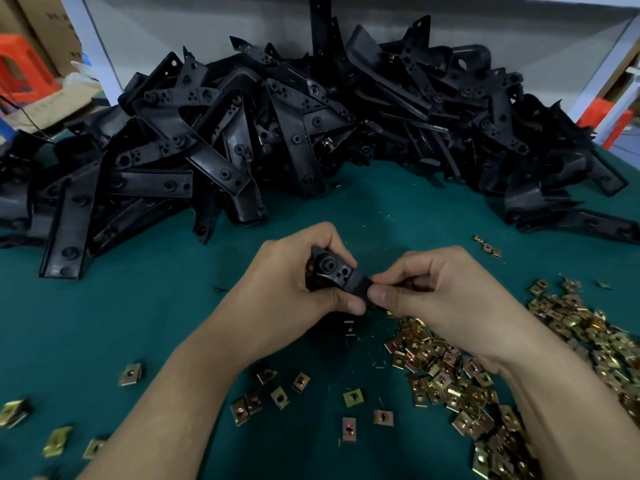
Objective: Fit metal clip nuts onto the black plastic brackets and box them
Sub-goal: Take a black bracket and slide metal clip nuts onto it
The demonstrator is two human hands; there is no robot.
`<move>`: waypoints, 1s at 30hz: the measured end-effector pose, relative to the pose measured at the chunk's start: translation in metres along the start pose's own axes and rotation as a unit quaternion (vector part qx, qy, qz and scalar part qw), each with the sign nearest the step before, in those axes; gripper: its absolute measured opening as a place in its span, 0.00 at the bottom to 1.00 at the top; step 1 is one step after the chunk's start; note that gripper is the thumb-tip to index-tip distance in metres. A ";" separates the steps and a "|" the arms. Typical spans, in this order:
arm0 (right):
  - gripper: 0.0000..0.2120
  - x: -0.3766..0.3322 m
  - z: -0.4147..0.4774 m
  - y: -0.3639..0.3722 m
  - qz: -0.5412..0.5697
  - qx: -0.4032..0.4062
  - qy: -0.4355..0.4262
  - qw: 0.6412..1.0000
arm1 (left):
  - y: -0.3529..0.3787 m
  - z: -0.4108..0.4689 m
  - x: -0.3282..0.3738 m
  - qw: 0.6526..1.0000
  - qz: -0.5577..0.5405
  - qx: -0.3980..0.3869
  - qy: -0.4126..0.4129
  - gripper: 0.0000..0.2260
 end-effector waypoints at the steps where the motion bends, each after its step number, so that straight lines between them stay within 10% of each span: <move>1: 0.03 -0.001 0.000 0.000 -0.009 0.003 -0.004 1.000 | 0.000 0.000 0.001 1.000 0.008 0.002 0.002 0.15; 17: 0.09 -0.014 -0.005 -0.003 -0.090 0.007 -0.085 0.992 | -0.004 -0.004 -0.010 0.997 0.053 0.052 -0.033 0.18; 30: 0.13 0.003 0.006 -0.016 0.145 0.038 -0.018 0.989 | -0.009 -0.004 -0.006 0.991 -0.119 0.047 -0.031 0.08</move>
Point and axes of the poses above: each hand's wrist, its own z-axis towards the middle knuckle, its own y-axis out of the palm, x = y × z, the point moved 8 cm from there along z, towards the middle knuckle, and after that the axes turned 15 degrees about y, right-handed, at the moved point
